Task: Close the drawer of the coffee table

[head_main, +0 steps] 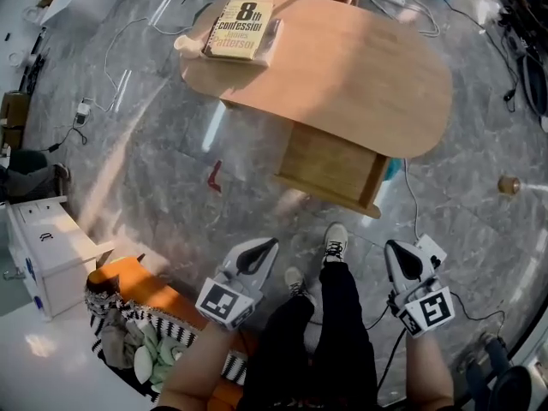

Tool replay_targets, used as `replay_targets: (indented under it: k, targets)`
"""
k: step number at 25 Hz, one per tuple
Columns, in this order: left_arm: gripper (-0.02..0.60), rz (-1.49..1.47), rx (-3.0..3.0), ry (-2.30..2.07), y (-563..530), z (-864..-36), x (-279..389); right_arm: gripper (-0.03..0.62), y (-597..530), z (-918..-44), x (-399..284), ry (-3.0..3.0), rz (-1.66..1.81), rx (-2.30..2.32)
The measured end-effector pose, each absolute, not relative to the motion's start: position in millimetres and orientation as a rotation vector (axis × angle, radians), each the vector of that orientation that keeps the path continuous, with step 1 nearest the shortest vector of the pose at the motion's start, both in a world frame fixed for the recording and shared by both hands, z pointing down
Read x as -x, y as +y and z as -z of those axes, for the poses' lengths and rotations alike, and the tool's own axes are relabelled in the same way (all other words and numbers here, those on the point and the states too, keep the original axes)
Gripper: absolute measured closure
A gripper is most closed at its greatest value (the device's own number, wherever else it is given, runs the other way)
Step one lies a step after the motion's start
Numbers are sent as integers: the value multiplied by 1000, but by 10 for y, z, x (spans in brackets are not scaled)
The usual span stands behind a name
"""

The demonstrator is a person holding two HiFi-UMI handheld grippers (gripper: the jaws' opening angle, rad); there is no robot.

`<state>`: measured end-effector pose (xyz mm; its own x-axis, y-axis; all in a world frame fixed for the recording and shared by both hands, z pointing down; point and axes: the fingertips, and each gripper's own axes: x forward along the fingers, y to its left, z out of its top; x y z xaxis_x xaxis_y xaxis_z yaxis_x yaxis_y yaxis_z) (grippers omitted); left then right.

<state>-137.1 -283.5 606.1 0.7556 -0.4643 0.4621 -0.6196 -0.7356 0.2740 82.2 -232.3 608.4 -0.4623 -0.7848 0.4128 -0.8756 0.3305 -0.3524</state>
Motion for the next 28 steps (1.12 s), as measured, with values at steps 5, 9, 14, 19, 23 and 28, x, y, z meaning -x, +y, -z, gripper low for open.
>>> replay_targets:
  k: [5, 9, 14, 19, 23, 28]
  targets:
    - [577, -510, -2510, -858, -3015, -6691, 1372, 595, -2513, -6756, -873, -2397, -820, -1506]
    - [577, -532, -2513, -861, -3059, -7125, 1432, 595, -2565, -7157, -851, -2388, -797, -1503]
    - [575, -496, -2533, -870, -3086, -7623, 1586, 595, -2543, -7577, -719, -2386, -739, -1513]
    - [577, -458, -2566, -880, -3127, -8095, 1774, 595, -2444, -7986, -675, -2360, -695, -1557]
    - [577, -421, -2591, -898, -3227, -8485, 1927, 595, -2423, -8318, -686, -2328, -641, -1603]
    - [575, -349, -2637, -909, -3370, -8889, 2008, 595, -2427, -8596, -731, -2305, -556, -1666]
